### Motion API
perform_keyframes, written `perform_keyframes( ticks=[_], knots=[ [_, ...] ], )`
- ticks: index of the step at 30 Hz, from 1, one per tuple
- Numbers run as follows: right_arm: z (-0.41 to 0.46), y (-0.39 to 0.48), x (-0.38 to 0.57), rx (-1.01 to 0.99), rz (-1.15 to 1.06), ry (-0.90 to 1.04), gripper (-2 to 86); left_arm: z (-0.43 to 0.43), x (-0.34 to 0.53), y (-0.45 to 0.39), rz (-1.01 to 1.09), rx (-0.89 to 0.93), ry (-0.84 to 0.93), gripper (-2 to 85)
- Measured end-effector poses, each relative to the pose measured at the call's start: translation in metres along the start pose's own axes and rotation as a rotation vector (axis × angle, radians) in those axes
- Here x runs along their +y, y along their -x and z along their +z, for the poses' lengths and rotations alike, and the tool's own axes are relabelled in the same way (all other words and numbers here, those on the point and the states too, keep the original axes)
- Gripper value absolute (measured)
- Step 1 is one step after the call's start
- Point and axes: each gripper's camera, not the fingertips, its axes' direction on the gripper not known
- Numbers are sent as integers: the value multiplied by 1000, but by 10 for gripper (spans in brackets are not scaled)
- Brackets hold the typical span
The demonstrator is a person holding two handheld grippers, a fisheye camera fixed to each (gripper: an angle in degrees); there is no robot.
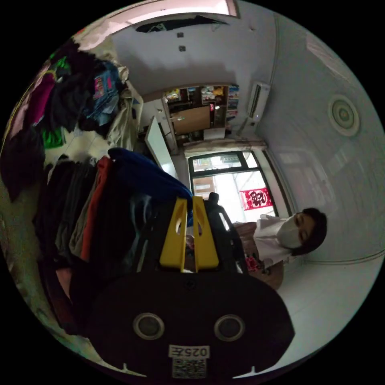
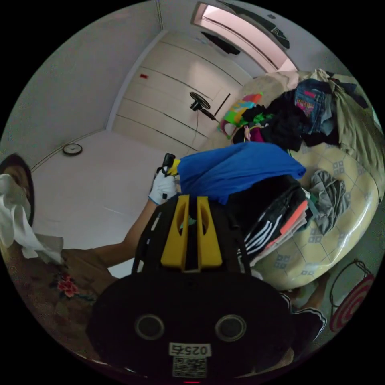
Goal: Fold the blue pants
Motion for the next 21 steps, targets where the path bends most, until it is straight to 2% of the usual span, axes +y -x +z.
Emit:
perform_keyframes(
  ticks=[3,7,14,17,21],
  knots=[
    [15,27,23,14,-39,35,14,1,7,-17,40,-59,82,-15],
    [56,39,61,124,-101,104,17,-6,48,4,-58,-193,118,-16],
    [146,30,107,258,-155,327,21,-14,127,100,-316,-101,-43,-16],
    [173,39,126,306,-243,406,20,-15,142,114,-339,-84,-75,-15],
    [198,51,139,317,-255,444,19,-5,148,108,-324,-96,-51,-15]
  ],
)
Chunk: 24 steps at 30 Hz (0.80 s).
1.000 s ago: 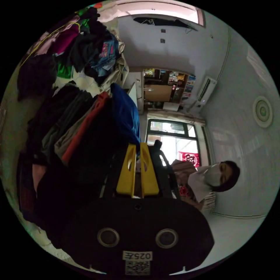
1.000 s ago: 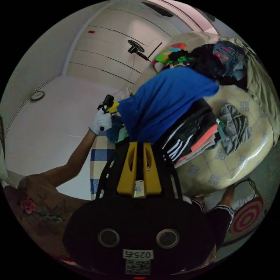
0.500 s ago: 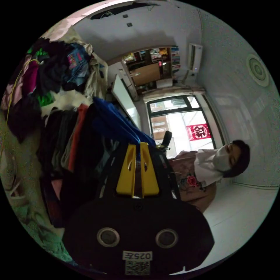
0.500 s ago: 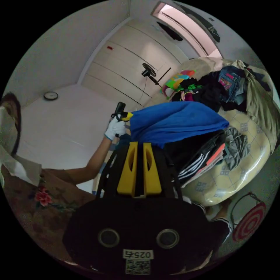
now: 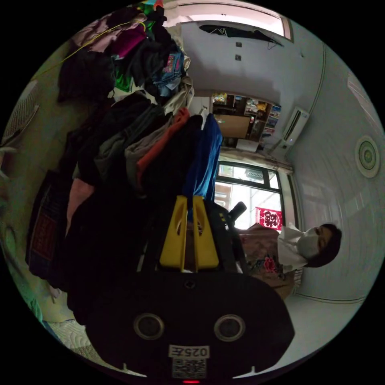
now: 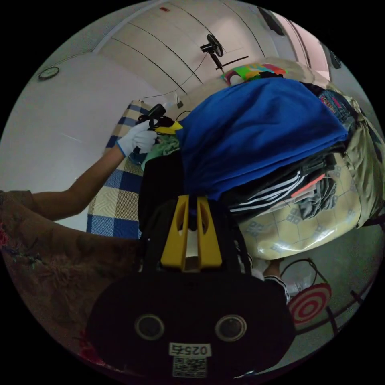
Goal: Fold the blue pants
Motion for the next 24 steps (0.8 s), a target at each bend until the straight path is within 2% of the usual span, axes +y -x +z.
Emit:
perform_keyframes(
  ticks=[5,8,10,12,13,15,19,21,24],
  knots=[
    [-2,31,-3,41,-127,47,20,7,9,-19,34,-59,23,-15],
    [2,44,-10,69,-186,80,31,19,15,-18,-14,-151,38,-12],
    [25,43,-17,60,-241,193,44,20,23,-14,-60,-202,-9,-8],
    [46,34,-18,-49,-247,395,53,17,52,-27,-72,-241,-177,8],
    [42,33,-16,-74,-241,397,53,18,62,-35,-63,-269,-225,9],
    [-3,37,-8,-53,-244,282,24,41,111,-87,-2,-450,-402,8],
    [-83,59,-36,227,-281,-23,-4,127,158,-159,174,-532,-513,-3],
    [-96,60,-72,350,-280,-114,-7,201,159,-172,265,-496,-443,-9],
    [-67,41,-102,443,-293,17,-9,283,146,-154,254,-601,-287,-9]
  ],
)
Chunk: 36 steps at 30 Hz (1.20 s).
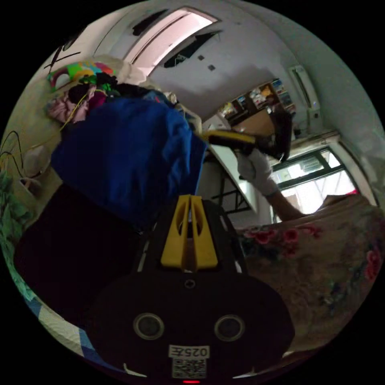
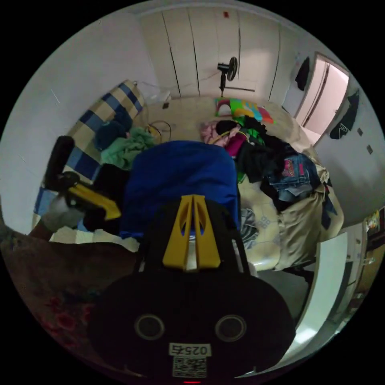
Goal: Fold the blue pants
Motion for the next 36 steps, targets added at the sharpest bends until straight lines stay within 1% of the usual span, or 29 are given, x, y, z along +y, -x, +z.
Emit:
perform_keyframes(
  ticks=[2,4,6,8,10,12,13,14,15,16,18,20,21,22,24,28,30,31,32,33,34,35,36],
  knots=[
    [14,-5,3,50,-1,24,-9,33,11,-5,-35,-60,34,-9],
    [24,-9,8,98,-28,74,-9,54,25,-14,-28,-124,35,-9],
    [29,-15,16,66,-42,90,-9,86,38,-25,-11,-193,111,-9],
    [26,-18,19,58,-43,88,-10,97,45,-34,-15,-197,119,-9],
    [16,-20,20,65,-49,90,-10,91,49,-45,-31,-169,94,-8],
    [-8,-26,19,56,-36,67,-10,59,52,-65,-17,-55,43,-9],
    [-16,-28,18,57,-28,56,-10,45,52,-71,-6,-31,13,-9],
    [-36,-33,16,51,-25,8,-10,15,52,-82,-9,-43,-67,-9],
    [-55,-39,12,33,-35,-56,-10,-14,51,-86,-60,-128,-147,-9],
    [-63,-42,8,24,-37,-86,-10,-27,50,-86,-96,-178,-182,-9],
    [-81,-59,-20,-30,-52,-157,-10,-56,43,-69,-230,-348,-313,-9],
    [-76,-70,-47,-111,-94,-153,-10,-53,37,-47,-349,-391,-336,-9],
    [-66,-77,-66,-180,-132,-126,-10,-43,33,-34,-425,-405,-324,-9],
    [-60,-79,-74,-202,-152,-106,-10,-36,32,-28,-473,-428,-312,-9],
    [-30,-87,-101,-221,-234,14,-9,-3,24,-13,-569,-489,-276,-9],
    [-34,-113,-122,-321,-315,-7,-9,3,13,-23,-692,-584,-310,-9],
    [-68,-153,-125,-427,-304,-82,-8,-5,11,-56,-789,-679,-392,-8],
    [-78,-166,-124,-449,-294,-97,-8,-7,10,-70,-806,-710,-423,-8],
    [-104,-198,-118,-511,-284,-154,-8,-11,9,-105,-822,-763,-514,-8],
    [-130,-234,-109,-569,-286,-238,-7,-11,7,-149,-819,-805,-625,-8],
    [-144,-253,-103,-587,-286,-285,-7,-10,5,-174,-809,-831,-688,-7],
    [-170,-291,-92,-590,-281,-383,-4,-2,-5,-228,-755,-891,-800,-6],
    [-195,-329,-80,-546,-271,-477,0,9,-22,-281,-691,-962,-889,-4]
  ],
)
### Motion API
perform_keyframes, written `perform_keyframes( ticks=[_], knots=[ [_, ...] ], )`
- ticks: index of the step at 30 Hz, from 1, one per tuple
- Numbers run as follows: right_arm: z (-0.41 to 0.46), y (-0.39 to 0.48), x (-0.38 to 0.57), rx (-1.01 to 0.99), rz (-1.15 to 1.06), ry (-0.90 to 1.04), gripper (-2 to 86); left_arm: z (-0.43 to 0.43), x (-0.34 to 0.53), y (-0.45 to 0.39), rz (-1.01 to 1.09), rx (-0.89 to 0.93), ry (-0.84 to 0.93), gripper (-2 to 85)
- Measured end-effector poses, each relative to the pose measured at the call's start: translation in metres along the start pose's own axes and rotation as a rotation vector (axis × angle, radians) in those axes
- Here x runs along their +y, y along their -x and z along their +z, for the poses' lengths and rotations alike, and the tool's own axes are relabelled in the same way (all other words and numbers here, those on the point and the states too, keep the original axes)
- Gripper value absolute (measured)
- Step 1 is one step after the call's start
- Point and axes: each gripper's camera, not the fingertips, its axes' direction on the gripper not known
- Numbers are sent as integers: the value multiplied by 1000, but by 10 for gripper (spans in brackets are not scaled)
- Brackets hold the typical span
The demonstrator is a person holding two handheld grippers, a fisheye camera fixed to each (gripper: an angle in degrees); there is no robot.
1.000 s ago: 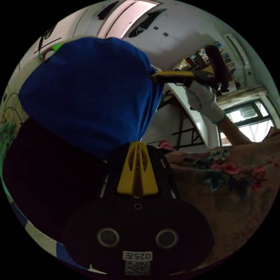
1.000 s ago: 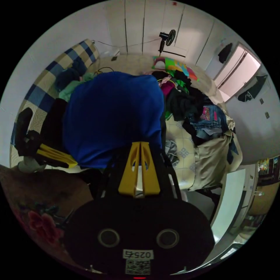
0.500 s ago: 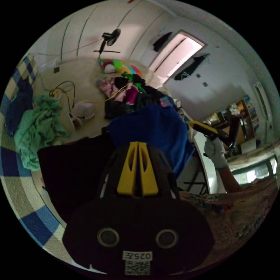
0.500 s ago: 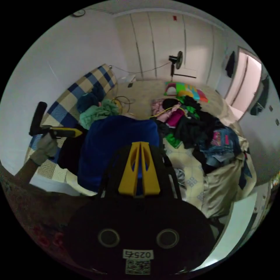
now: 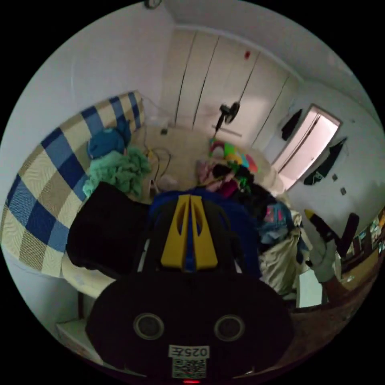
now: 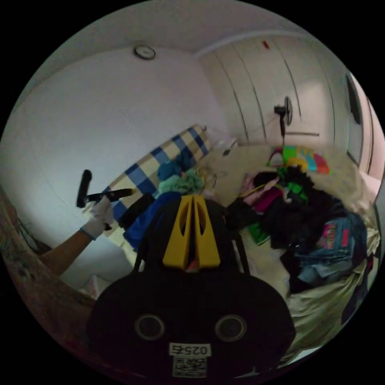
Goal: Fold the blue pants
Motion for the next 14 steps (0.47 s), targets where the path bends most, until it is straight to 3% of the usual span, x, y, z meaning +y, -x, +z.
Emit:
perform_keyframes(
  ticks=[4,6,8,9,14],
  knots=[
    [-95,-53,9,243,-67,-201,68,-42,26,-133,270,-128,-314,14],
    [-119,-106,11,296,-18,-178,124,1,26,-197,406,-47,-226,20],
    [-124,-153,15,342,91,-136,148,42,23,-232,262,70,-171,24],
    [-124,-182,20,366,132,-101,155,76,25,-258,275,233,-120,42],
    [-127,-299,50,476,355,-4,165,227,48,-376,382,476,133,124]
  ],
)
